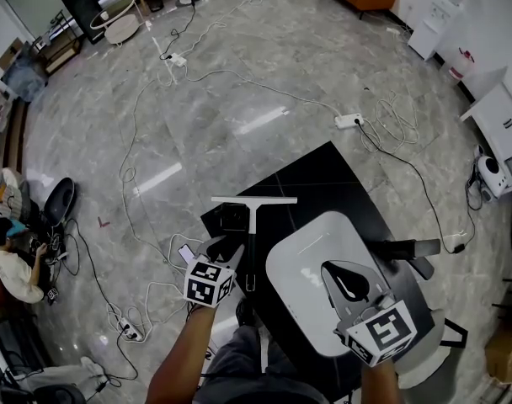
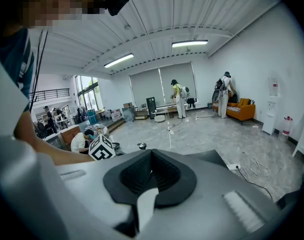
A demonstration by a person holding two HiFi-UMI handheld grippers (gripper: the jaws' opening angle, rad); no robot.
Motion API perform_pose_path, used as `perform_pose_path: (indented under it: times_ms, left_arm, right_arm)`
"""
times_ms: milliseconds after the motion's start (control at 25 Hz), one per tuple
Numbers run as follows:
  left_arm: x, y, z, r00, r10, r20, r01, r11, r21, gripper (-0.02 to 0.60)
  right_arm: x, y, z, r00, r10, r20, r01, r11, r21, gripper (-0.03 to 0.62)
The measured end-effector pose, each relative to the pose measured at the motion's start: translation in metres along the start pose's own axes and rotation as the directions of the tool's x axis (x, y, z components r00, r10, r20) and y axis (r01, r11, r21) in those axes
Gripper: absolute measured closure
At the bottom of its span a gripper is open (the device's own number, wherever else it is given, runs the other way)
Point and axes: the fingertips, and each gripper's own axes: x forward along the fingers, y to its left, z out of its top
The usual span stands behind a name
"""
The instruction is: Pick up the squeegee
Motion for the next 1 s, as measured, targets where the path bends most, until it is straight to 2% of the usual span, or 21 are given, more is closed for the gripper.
perform_pose_path:
  times_ms: [680, 1000]
  left_arm:
    - [0.036, -0.027, -0.014, 0.999, -0.021, -0.042, 0.020, 1.000, -0.022, 0.407]
    - [0.057, -0.042, -0.022, 0.995, -0.002, -0.104, 0.009, 0.998, 0.066, 0.399]
  right_arm:
    - [0.008, -0.007, -0.008, 1.000, -0.004, -0.003, 0.004, 1.000, 0.007, 0.583]
    - [0.010, -0.008, -0.017, 1.000, -0.007, -0.006, 0.007, 1.000, 0.019, 0.583]
